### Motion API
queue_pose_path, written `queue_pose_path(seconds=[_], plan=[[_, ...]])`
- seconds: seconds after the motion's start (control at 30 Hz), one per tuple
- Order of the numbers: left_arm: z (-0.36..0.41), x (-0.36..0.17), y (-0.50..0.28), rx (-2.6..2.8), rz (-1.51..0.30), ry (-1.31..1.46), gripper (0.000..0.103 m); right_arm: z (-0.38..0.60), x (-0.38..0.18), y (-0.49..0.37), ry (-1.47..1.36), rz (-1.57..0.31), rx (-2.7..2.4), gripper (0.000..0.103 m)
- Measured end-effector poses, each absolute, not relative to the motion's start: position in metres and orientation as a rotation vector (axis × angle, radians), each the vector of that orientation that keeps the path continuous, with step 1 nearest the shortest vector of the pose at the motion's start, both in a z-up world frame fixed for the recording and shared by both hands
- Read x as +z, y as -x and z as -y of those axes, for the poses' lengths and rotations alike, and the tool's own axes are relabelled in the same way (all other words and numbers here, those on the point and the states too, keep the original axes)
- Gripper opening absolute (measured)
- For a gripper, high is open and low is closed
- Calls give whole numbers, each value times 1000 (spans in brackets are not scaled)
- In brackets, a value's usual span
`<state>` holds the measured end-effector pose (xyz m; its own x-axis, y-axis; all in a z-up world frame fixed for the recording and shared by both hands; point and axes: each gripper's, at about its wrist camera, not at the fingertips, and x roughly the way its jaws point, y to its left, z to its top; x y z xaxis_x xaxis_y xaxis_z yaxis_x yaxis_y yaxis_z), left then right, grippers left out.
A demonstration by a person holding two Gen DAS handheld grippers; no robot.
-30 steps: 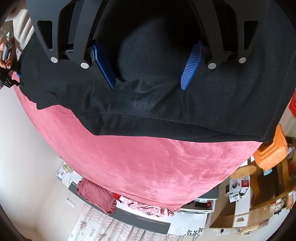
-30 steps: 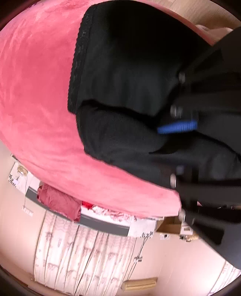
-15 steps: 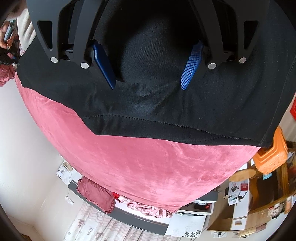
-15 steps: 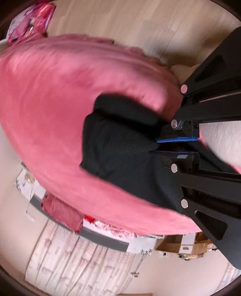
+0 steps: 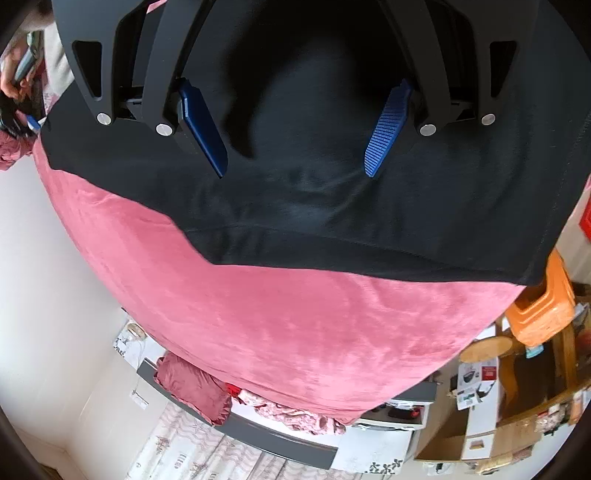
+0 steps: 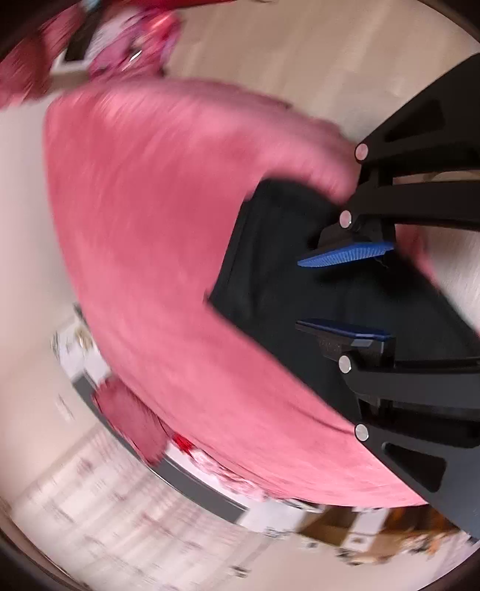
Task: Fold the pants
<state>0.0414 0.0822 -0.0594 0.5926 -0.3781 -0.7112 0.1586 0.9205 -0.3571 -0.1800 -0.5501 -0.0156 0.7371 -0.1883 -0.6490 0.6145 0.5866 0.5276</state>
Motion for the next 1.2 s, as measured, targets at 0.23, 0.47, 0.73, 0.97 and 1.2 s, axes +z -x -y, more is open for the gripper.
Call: queue_pose_path(seconds=[0.23,0.47,0.73,0.97,1.2], plan=[[-33,-47,-65,-421,-876,216,76,499,-31,86,-798,-692,-297,43],[11,-57,-96,-464,-919,92,76,463,-59,60,-691,-771,-268,44],[22,-80,-130,-471,-891,-11,56,468,-72,72,-721,-733,-251,47],[-11,-80,-101,-469,-827,138,77,409,-35,47,-586,-720,-111,55],[-27,-84,-78,-490,-816,216,77,285,-16,-41,-500,-854,447,55]])
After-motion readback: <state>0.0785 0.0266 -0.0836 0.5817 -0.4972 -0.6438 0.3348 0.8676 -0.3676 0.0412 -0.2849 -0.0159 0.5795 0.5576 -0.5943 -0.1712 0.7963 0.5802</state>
